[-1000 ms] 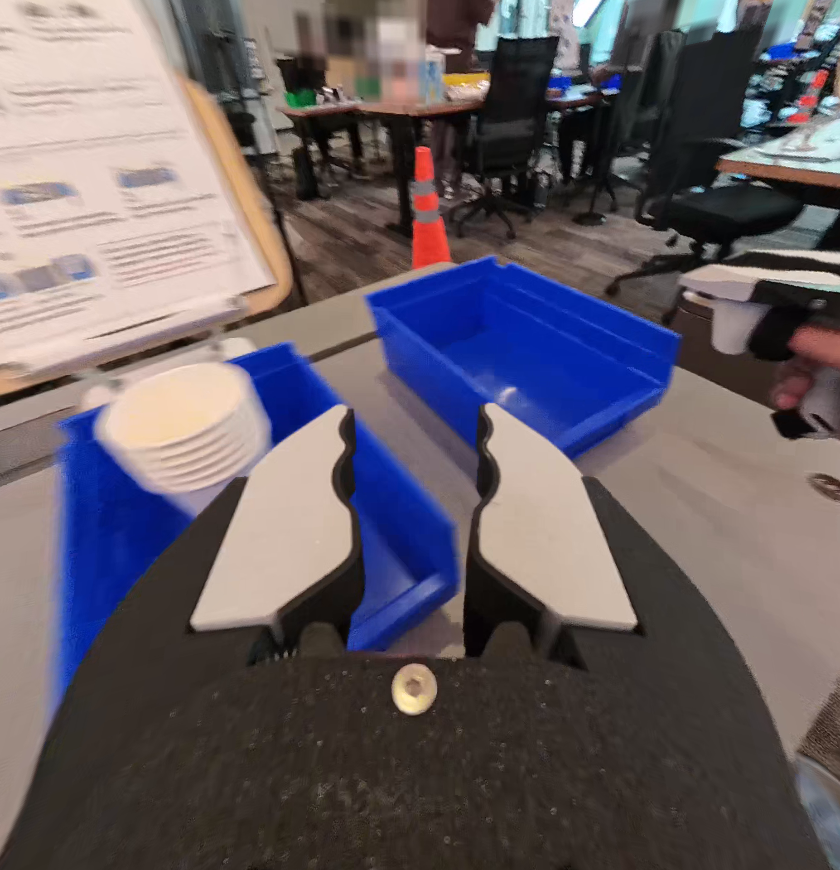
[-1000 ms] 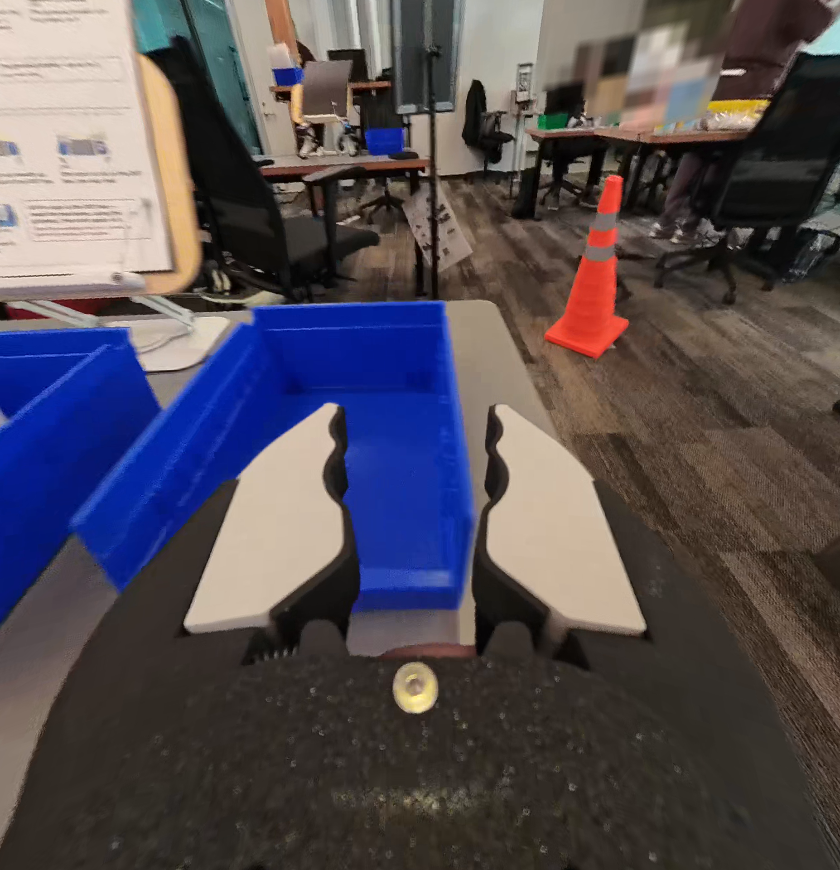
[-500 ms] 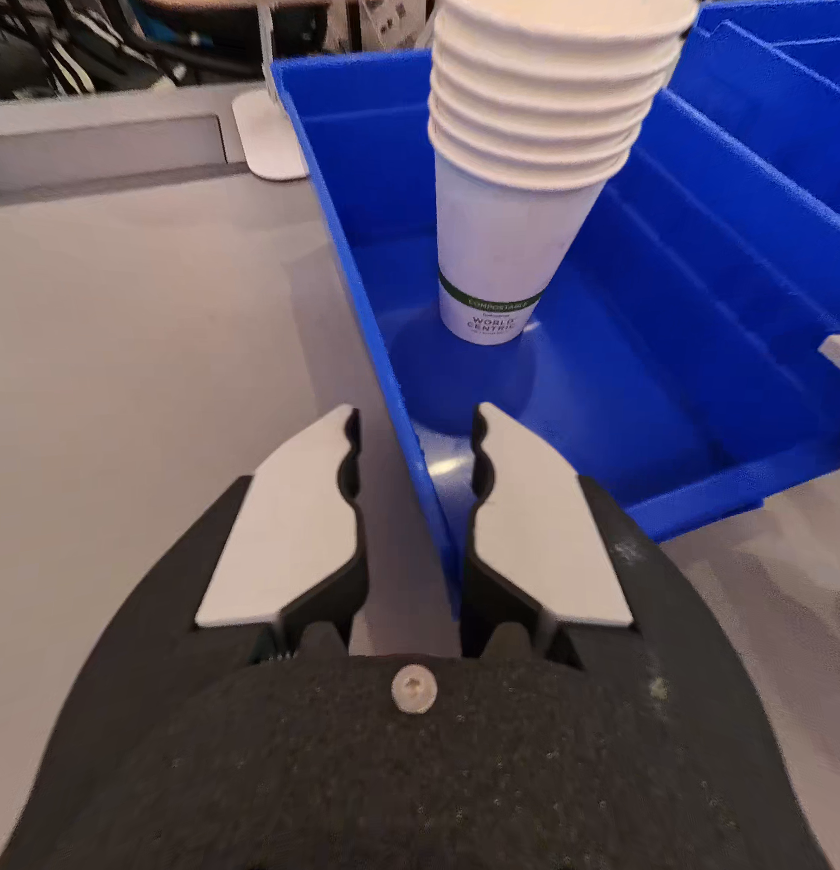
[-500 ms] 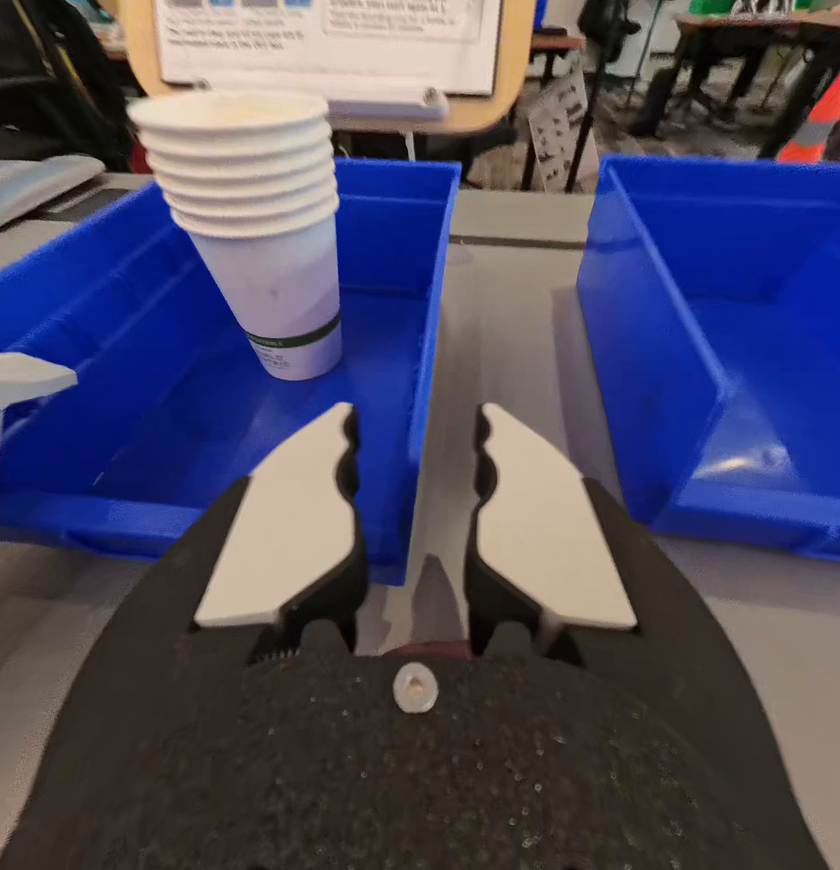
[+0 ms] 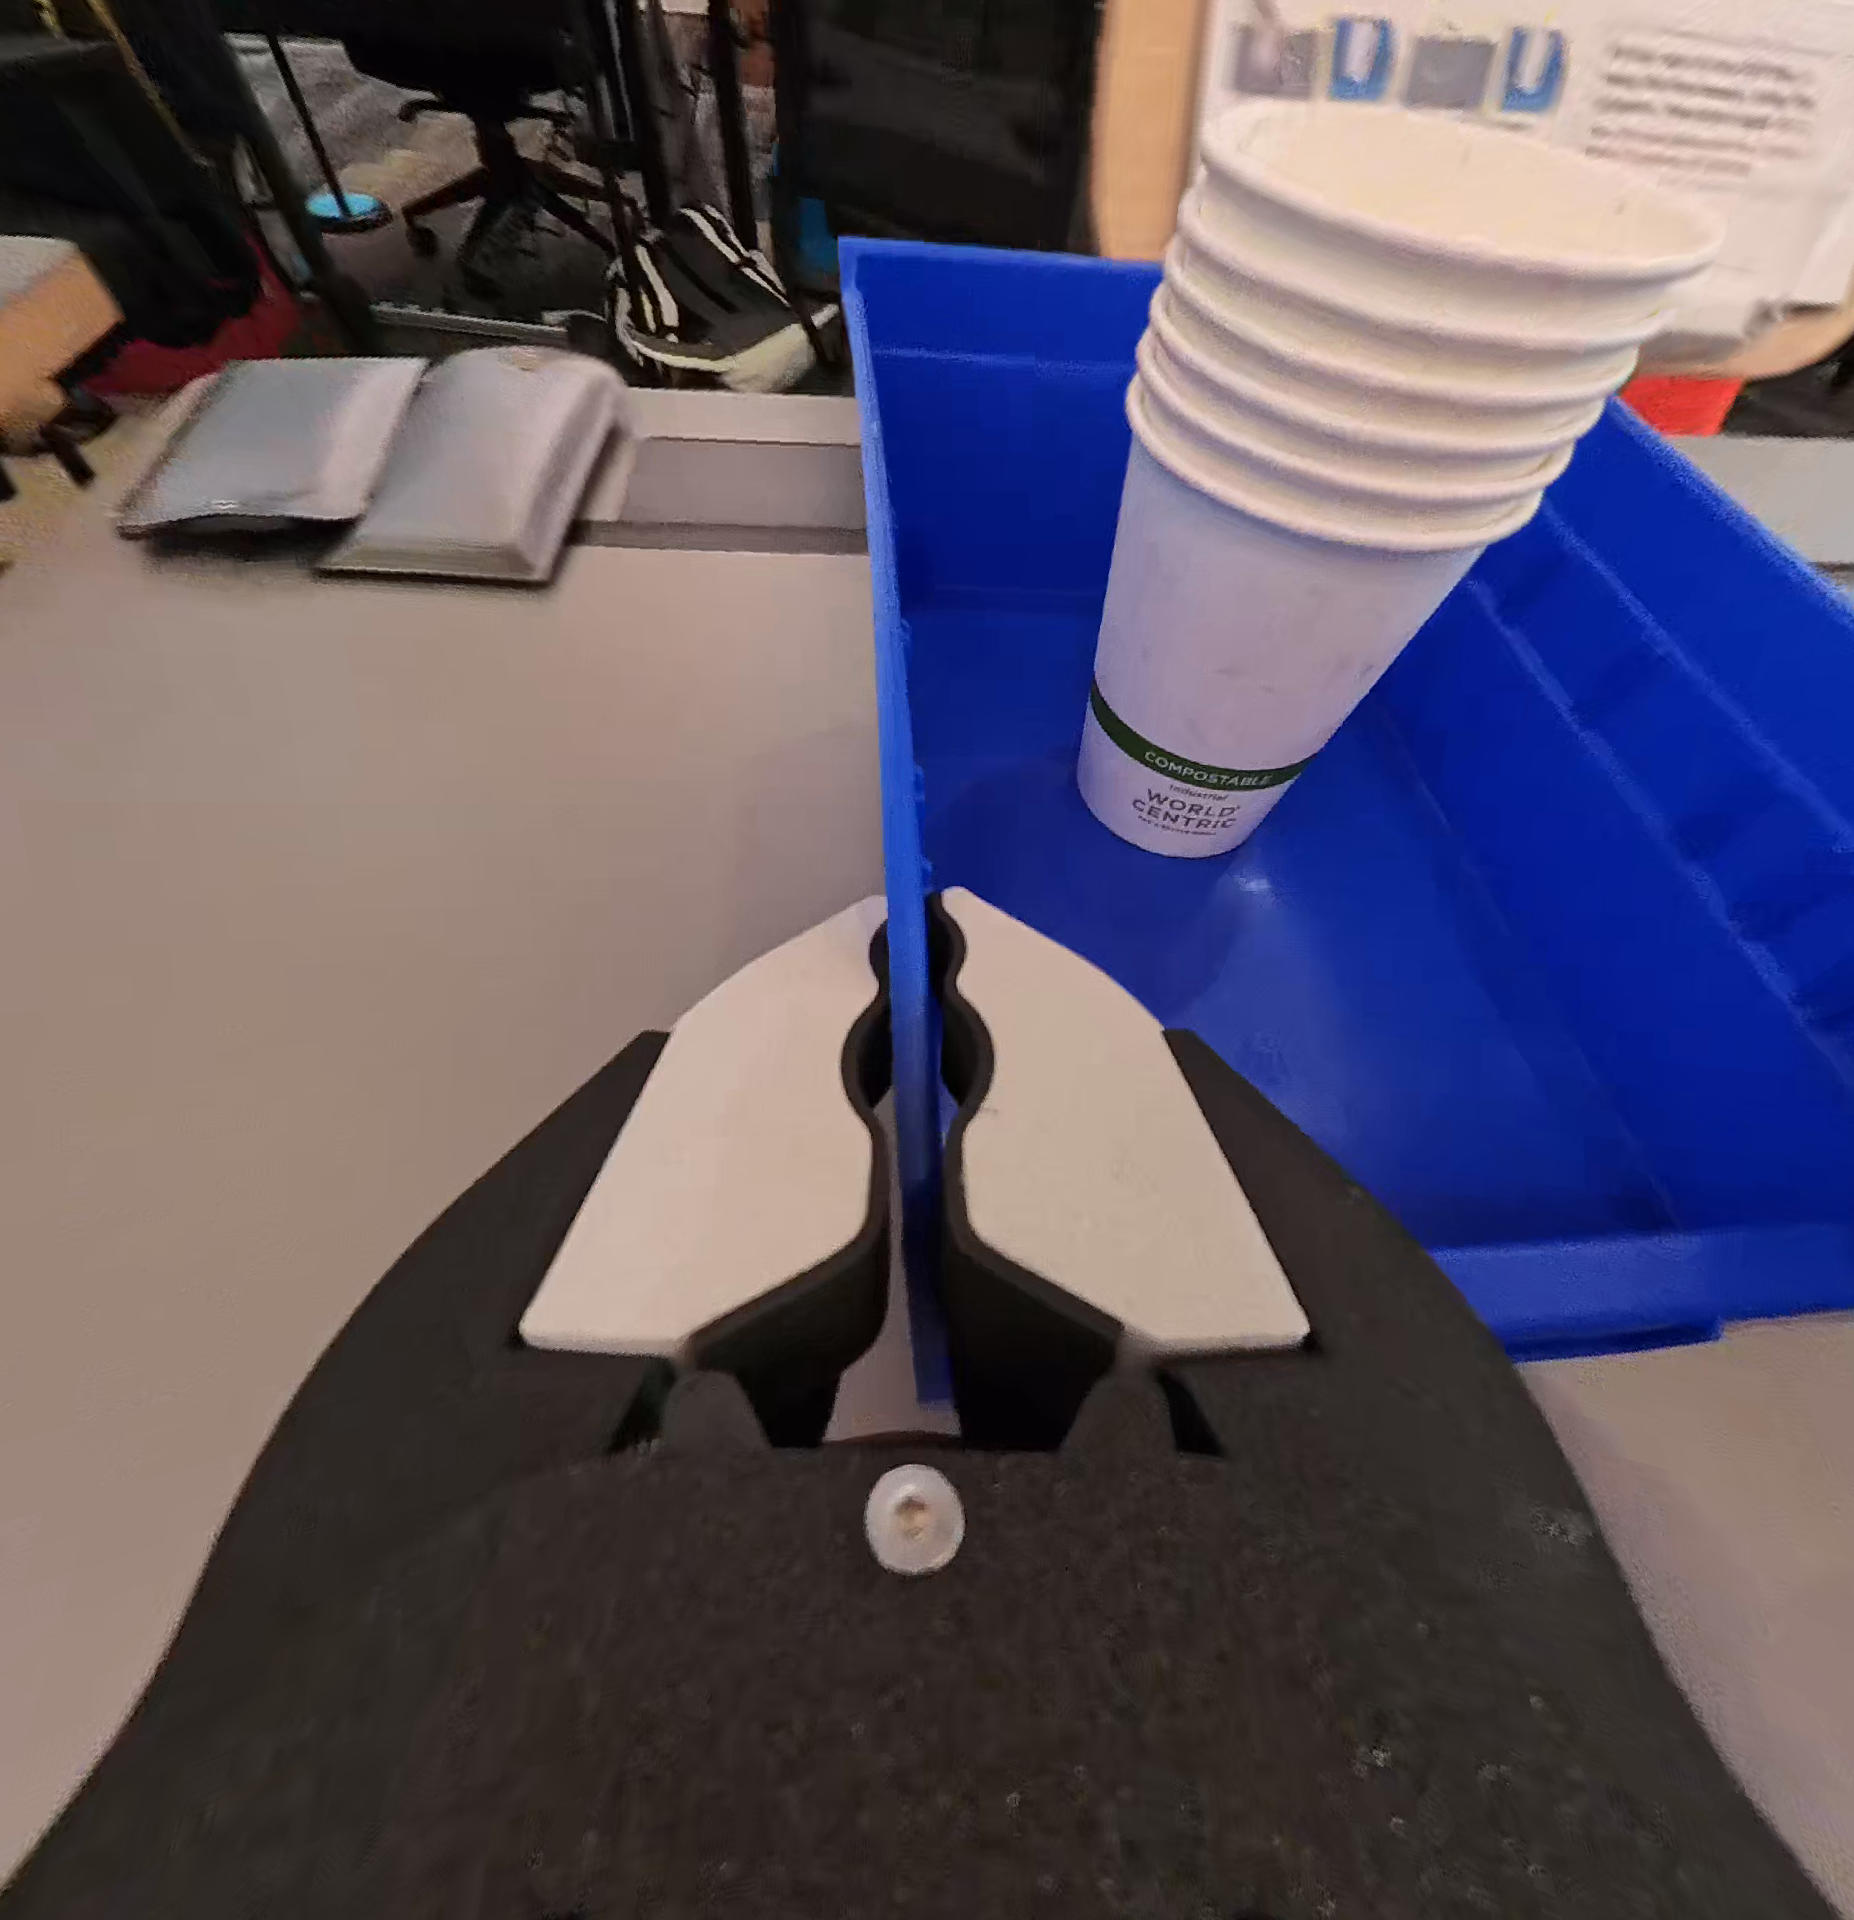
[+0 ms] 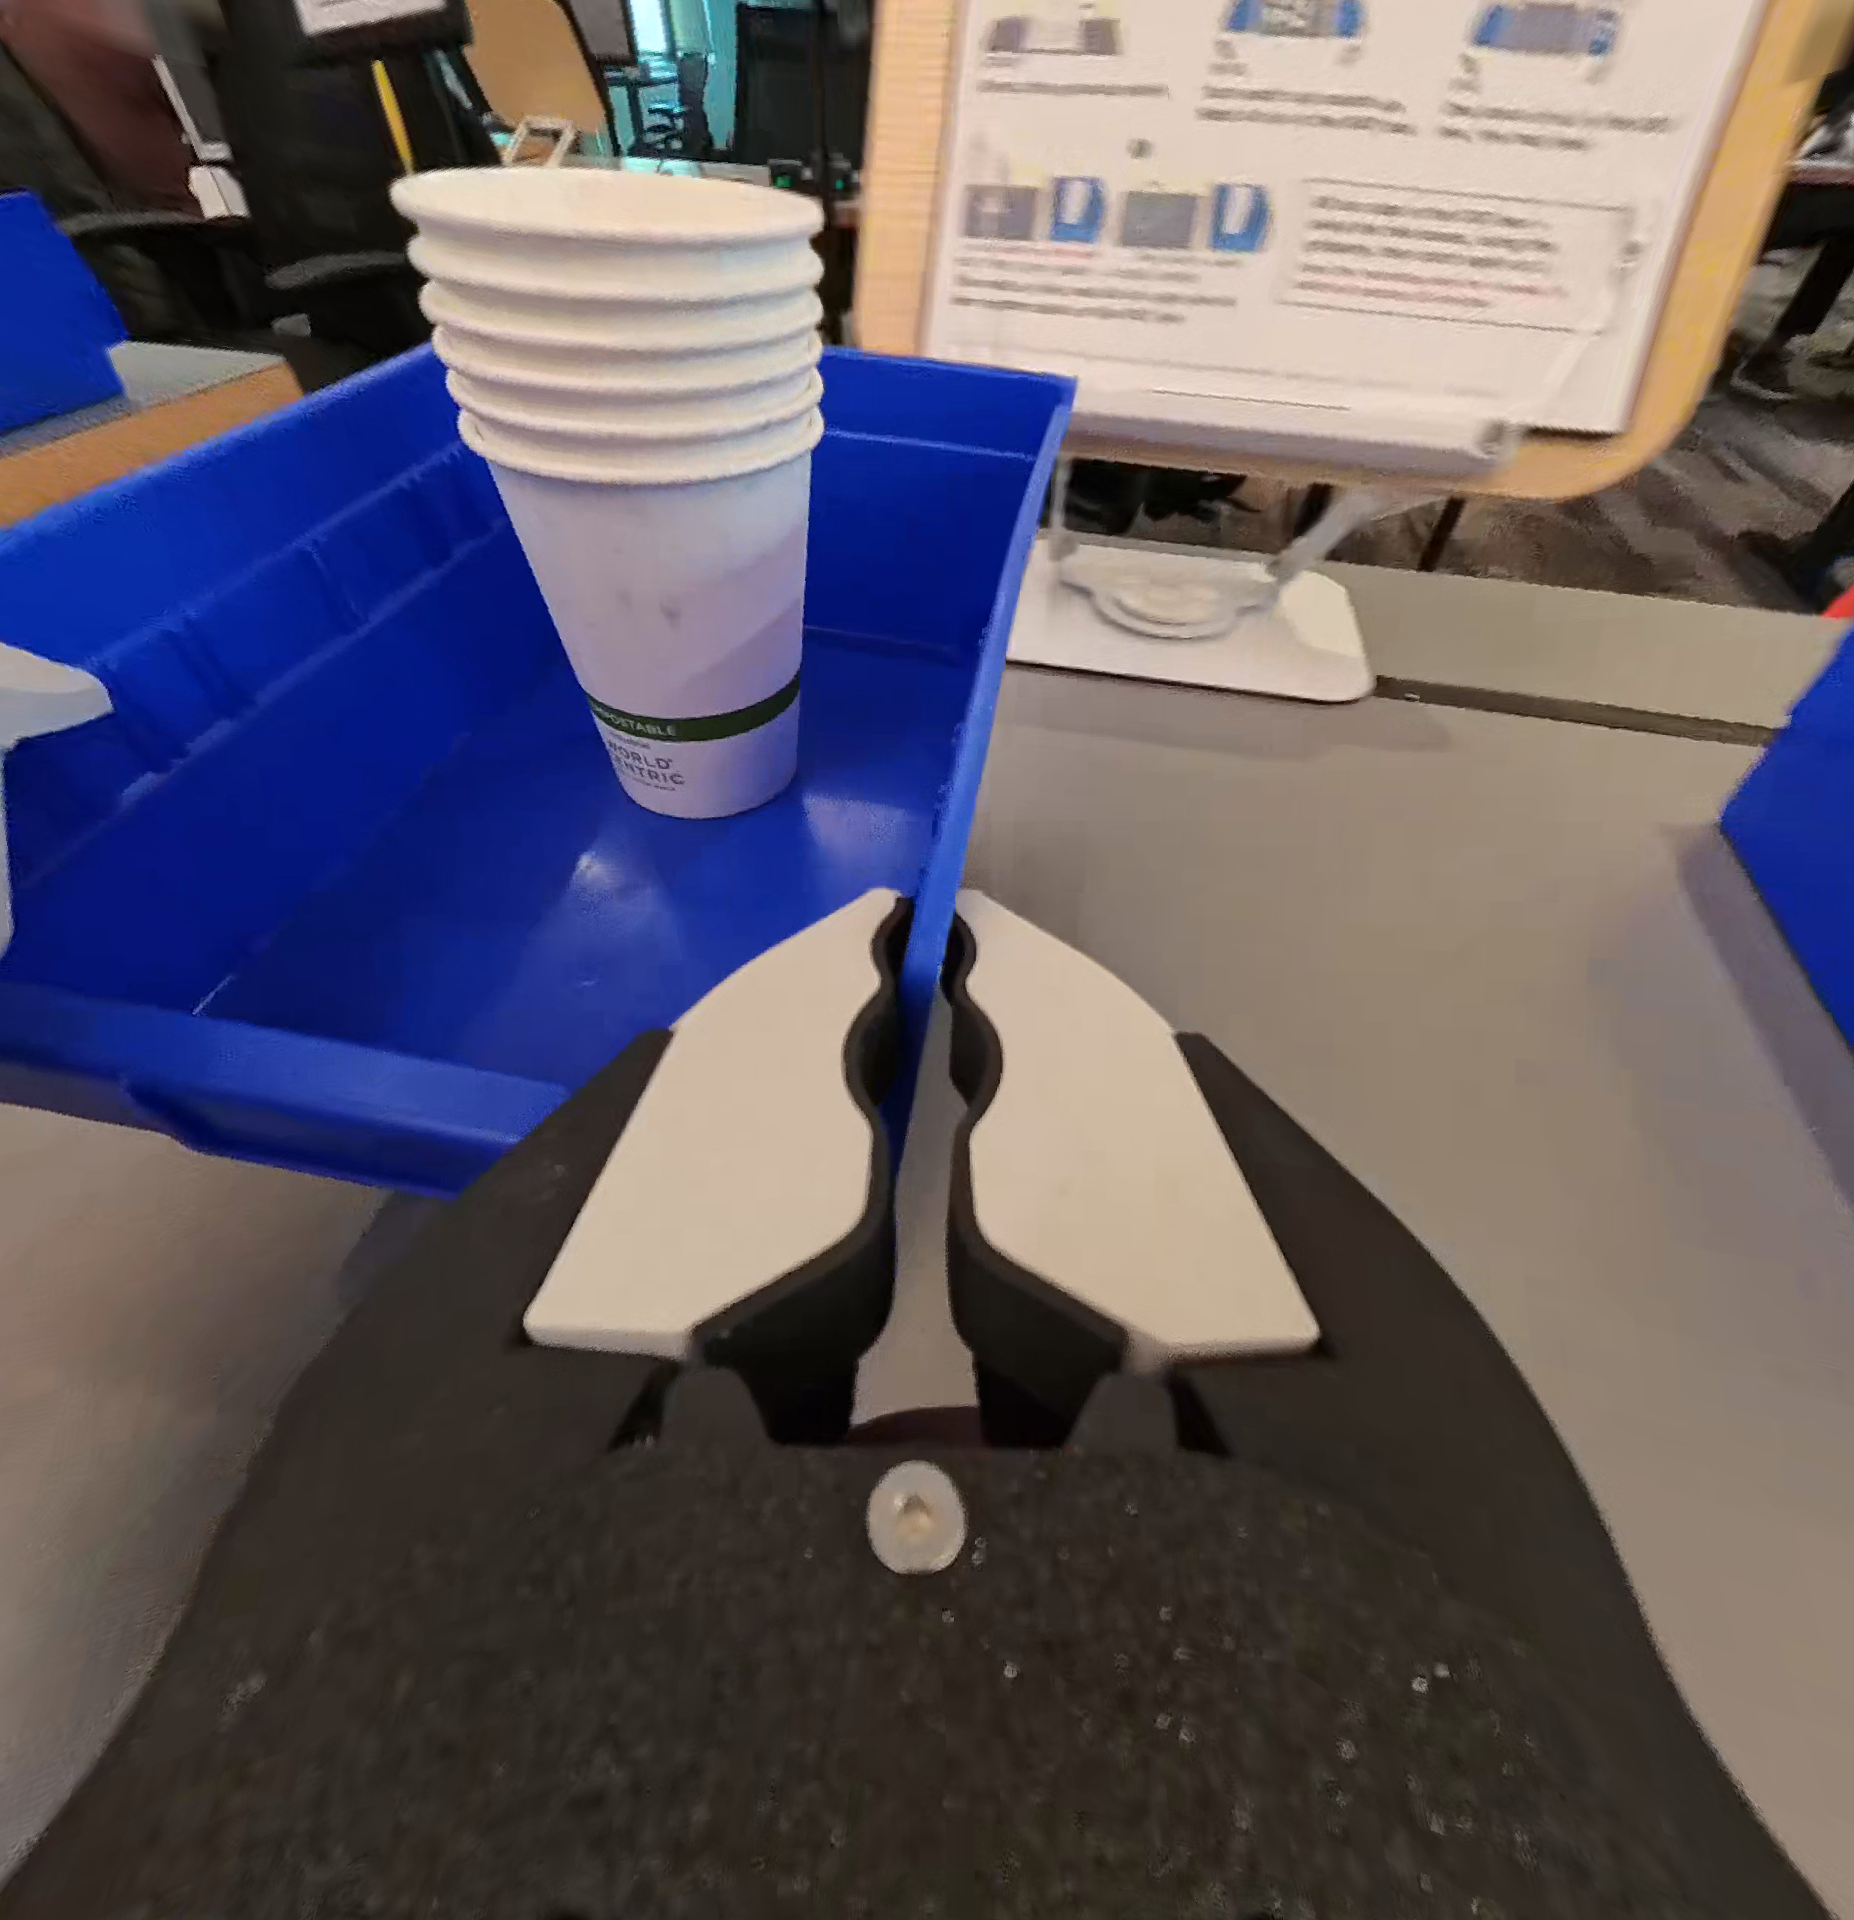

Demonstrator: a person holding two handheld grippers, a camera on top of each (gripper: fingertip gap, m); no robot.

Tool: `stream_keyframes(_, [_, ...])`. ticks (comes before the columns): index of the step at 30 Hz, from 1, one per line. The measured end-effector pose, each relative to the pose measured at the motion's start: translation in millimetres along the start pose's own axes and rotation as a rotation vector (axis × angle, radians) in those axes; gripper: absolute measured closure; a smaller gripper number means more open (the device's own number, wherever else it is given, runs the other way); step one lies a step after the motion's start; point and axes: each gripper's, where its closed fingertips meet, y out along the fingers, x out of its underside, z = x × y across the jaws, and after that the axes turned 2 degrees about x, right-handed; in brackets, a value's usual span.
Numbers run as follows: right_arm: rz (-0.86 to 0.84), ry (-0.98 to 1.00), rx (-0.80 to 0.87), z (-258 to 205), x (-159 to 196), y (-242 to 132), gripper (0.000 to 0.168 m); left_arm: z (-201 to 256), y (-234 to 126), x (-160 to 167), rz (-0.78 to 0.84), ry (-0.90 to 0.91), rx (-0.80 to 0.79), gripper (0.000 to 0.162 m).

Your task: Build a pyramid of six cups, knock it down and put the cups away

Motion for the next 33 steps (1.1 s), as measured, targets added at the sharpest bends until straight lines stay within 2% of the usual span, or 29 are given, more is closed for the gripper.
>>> stream_keyframes(4, [-0.036, -0.019, -0.002, -64, 5, 18, 0.165, -67, -6, 3, 0.003, -0.029, -0.023, 0.160])
stream_keyframes(9, [-0.071, -0.020, 0.009, -97, 27, 40, 0.165, -109, 6, 24, -0.036, -0.029, -0.073, 0.160])
stream_keyframes(14, [-0.025, -0.049, 0.003, -99, 35, 50, 0.165, -117, 20, 42, -0.053, -0.056, -0.064, 0.159])
stream_keyframes(18, [-0.020, -0.071, -0.038, -102, 35, 50, 0.163, -119, 23, 41, -0.041, -0.110, -0.049, 0.159])
stream_keyframes(20, [-0.046, -0.113, -0.116, -108, 34, 42, 0.149, -121, 23, 42, -0.051, -0.120, -0.066, 0.154])
stream_keyframes(23, [-0.060, -0.138, -0.296, -107, 24, 9, 0.138, -123, 16, 39, -0.054, -0.163, -0.074, 0.136])
stream_keyframes(25, [-0.069, -0.125, -0.445, -94, 15, -25, 0.130, -124, 2, 23, -0.003, -0.194, -0.083, 0.131])
stream_keyframes(27, [-0.066, -0.131, -0.529, -60, 5, -54, 0.126, -124, -17, -1, 0.055, -0.188, -0.103, 0.126])
stream_keyframes(30, [-0.008, -0.103, -0.475, 28, -15, -70, 0.123, -104, -41, -33, 0.104, -0.103, -0.085, 0.118])
stream_keyframes(33, [0.063, -0.064, -0.291, 141, -25, -68, 0.121, -70, -54, -39, 0.109, -0.039, -0.063, 0.118])
